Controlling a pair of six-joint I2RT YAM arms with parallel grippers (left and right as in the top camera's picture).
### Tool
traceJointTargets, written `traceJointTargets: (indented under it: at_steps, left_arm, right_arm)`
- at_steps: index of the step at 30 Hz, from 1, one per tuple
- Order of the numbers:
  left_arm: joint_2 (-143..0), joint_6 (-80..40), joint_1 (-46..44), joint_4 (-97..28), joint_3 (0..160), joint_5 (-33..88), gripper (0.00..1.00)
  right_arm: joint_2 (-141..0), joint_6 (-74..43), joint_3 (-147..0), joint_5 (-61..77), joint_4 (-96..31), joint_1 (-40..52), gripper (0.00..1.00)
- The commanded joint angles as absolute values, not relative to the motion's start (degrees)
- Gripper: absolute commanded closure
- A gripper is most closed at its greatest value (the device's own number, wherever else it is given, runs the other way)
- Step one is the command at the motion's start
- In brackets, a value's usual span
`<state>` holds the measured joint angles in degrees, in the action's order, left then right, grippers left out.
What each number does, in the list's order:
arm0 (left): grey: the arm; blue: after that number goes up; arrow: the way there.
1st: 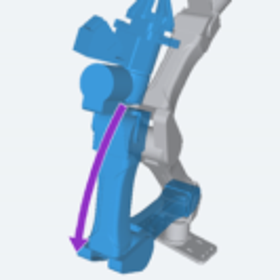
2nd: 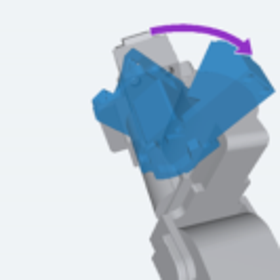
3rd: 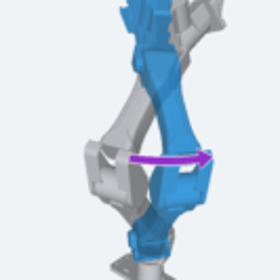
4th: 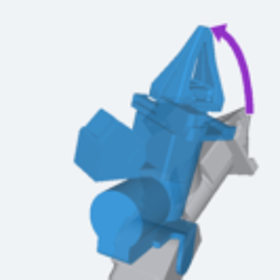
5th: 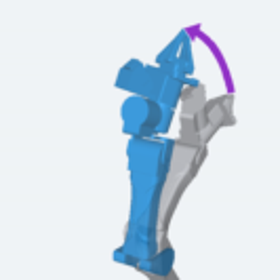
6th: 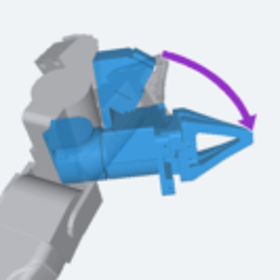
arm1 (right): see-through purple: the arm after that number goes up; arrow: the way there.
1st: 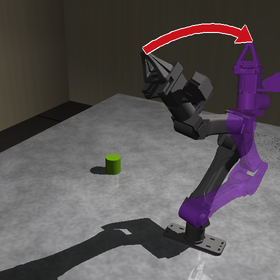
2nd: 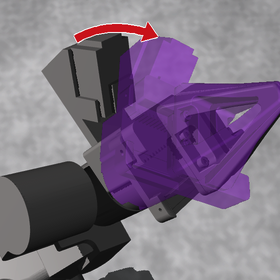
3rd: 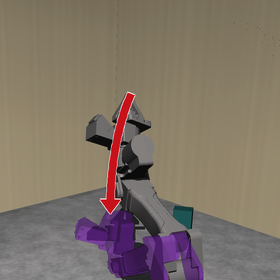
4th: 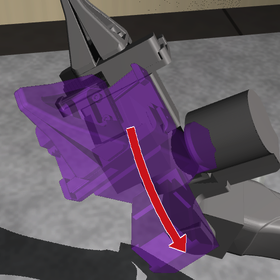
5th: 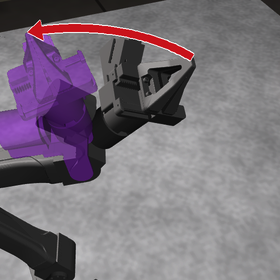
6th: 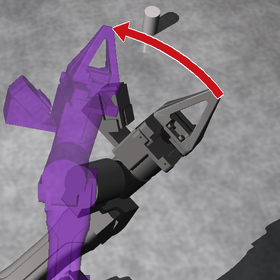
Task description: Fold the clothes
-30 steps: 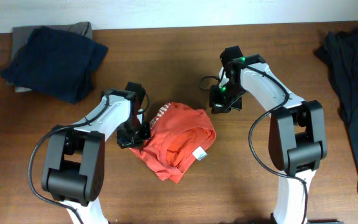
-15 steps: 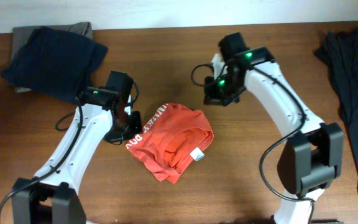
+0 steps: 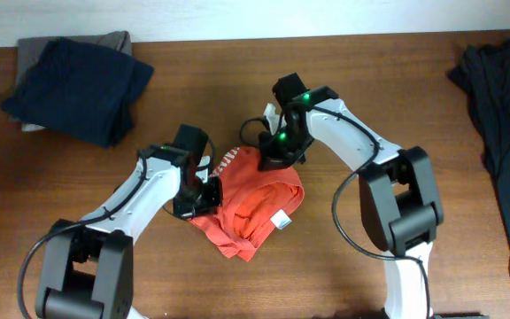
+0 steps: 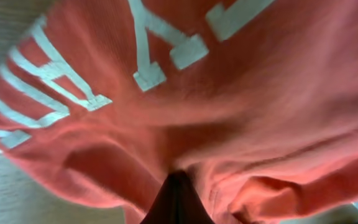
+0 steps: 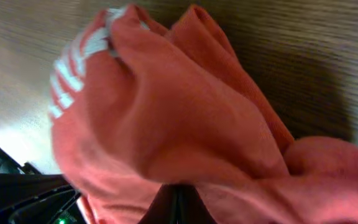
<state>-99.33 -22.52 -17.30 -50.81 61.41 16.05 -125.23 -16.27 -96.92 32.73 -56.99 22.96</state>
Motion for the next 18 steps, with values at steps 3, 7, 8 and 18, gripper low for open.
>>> traceJointTargets:
  at_steps: [3,7,8,18]
  left_arm:
    - [-101.1,-23.1,-17.4,-45.3,53.8,17.6,0.99]
    - [-102.3,-23.1,-17.3,-40.1,48.9,17.6,0.99]
    - [-102.6,-23.1,-17.3,-39.6,48.1,17.6,0.99]
    - [-102.2,-23.1,-17.3,-41.4,47.6,15.0,0.99]
  right_arm:
    - [-127.7,-15.7,-96.4,34.7,-56.2,21.7,0.96]
    - [-128.6,-15.7,-96.3,32.1,-56.1,20.8,0.96]
    - [-128.7,-15.7,-96.3,31.4,-56.1,20.5,0.96]
    - [-129.1,-16.3,-96.3,24.8,-55.6,15.1,0.96]
